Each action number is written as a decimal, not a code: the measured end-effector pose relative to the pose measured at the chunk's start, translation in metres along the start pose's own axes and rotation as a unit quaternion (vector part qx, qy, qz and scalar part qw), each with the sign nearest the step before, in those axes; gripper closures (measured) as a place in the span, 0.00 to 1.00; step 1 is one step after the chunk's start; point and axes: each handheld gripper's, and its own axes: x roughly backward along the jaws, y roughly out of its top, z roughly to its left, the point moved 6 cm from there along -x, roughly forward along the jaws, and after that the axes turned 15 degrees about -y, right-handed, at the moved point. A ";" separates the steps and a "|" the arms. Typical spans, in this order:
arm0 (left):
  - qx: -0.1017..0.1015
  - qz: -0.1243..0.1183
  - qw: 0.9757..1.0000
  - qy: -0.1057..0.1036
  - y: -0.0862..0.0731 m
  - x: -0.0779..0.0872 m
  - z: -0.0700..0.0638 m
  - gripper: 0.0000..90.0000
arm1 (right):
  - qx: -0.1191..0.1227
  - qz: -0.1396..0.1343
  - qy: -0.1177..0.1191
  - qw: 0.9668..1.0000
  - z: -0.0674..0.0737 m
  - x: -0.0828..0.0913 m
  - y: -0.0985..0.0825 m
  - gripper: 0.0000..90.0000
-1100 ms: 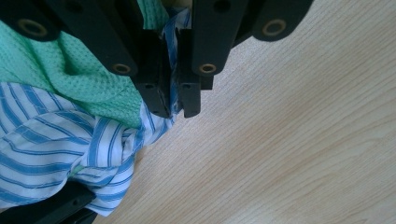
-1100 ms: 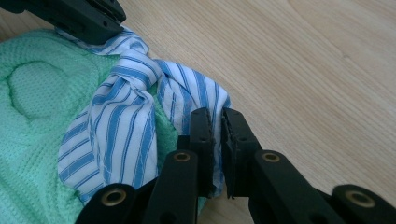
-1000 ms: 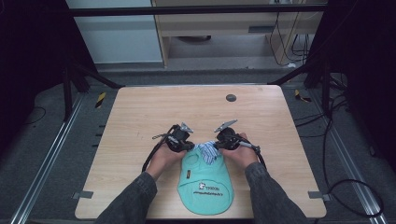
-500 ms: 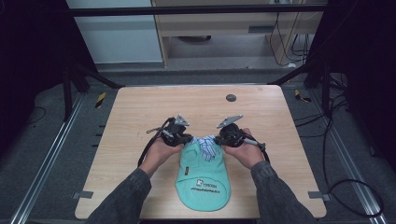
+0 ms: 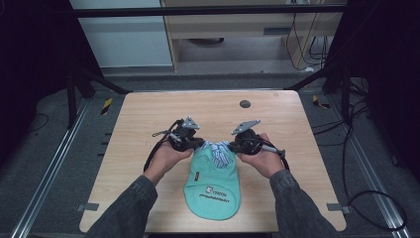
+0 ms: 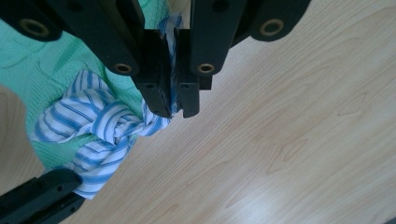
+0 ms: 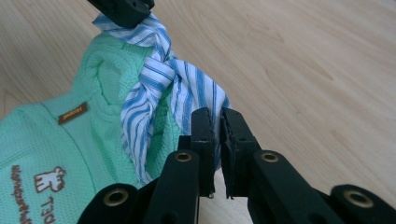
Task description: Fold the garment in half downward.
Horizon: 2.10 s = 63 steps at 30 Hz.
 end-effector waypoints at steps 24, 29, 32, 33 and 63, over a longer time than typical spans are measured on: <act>-0.036 0.009 0.999 0.016 0.028 0.007 0.006 0.95 | 0.041 -0.006 -0.016 0.999 -0.021 0.008 0.023 0.94; -0.040 0.009 0.999 0.027 0.032 0.009 0.008 0.95 | 0.045 -0.009 -0.027 0.999 -0.025 0.006 0.028 0.94; -0.037 0.005 0.999 0.029 0.034 0.010 0.010 0.95 | 0.045 -0.012 -0.029 0.999 -0.026 0.005 0.031 0.94; -0.039 0.009 0.999 0.031 0.034 0.010 0.012 0.95 | 0.045 -0.009 -0.031 0.998 -0.026 0.005 0.032 0.94; -0.054 0.005 0.997 0.049 0.048 0.007 0.013 0.95 | 0.032 -0.016 -0.047 0.998 -0.036 0.000 0.036 0.94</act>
